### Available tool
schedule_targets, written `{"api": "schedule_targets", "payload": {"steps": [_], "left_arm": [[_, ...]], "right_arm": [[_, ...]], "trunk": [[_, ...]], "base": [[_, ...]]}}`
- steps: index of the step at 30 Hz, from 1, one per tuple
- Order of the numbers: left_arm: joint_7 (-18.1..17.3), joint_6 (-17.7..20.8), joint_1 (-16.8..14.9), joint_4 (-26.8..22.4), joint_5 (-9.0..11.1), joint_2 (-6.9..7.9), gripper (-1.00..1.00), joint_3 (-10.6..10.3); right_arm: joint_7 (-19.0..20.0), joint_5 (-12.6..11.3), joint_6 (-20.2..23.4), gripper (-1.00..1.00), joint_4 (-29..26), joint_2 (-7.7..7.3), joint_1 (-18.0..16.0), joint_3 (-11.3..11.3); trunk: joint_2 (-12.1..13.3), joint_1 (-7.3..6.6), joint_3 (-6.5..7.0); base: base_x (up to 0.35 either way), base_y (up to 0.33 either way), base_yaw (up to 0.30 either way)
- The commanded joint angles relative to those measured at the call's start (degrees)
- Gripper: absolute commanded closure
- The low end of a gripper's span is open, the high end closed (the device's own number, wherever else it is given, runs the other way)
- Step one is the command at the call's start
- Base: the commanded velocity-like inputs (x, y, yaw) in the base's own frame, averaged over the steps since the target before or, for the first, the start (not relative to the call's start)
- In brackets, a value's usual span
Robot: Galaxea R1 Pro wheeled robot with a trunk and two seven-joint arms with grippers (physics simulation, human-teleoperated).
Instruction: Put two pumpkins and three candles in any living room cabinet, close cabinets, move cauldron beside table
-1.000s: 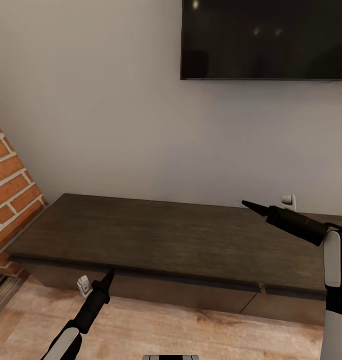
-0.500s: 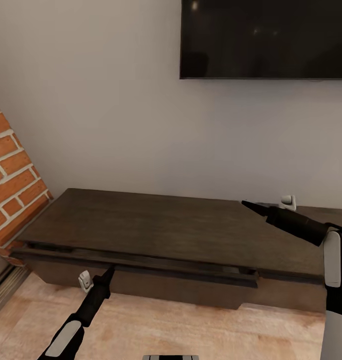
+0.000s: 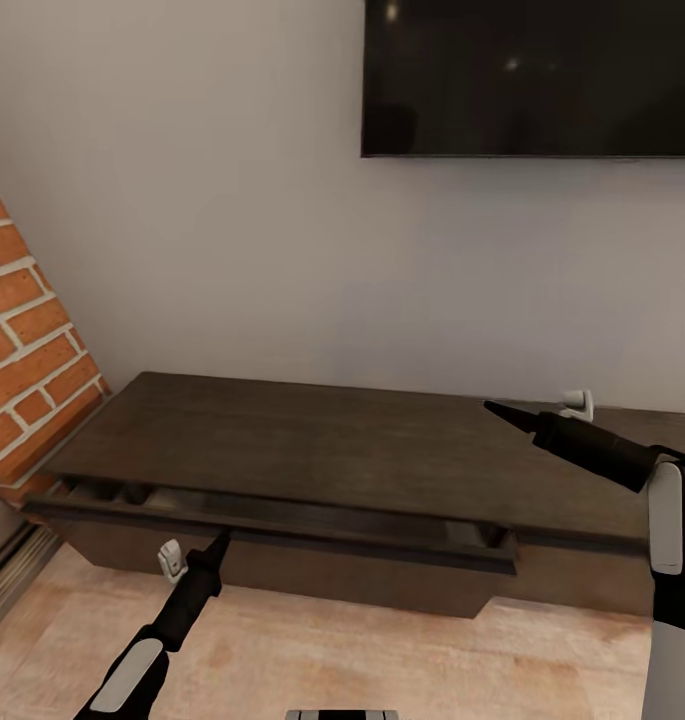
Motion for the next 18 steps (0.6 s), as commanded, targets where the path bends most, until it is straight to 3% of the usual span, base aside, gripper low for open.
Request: {"api": "schedule_targets", "payload": {"steps": [1,18], "left_arm": [[-1.43,0.81,-0.03,-0.11,0.26,-0.02,1.0,-2.79],[-1.64,0.84,-0.03,-0.11,0.32,-0.01,1.0,-2.81]], "right_arm": [[0.34,0.19,0.19,-1.0,-0.01,0.0,-0.04,-0.06],[0.34,0.19,0.19,-1.0,-0.01,0.0,-0.04,-0.06]], "trunk": [[-0.03,-0.05,-0.04],[-0.03,-0.05,-0.04]], "base": [[-0.245,0.059,0.0],[-0.107,0.015,0.0]]}}
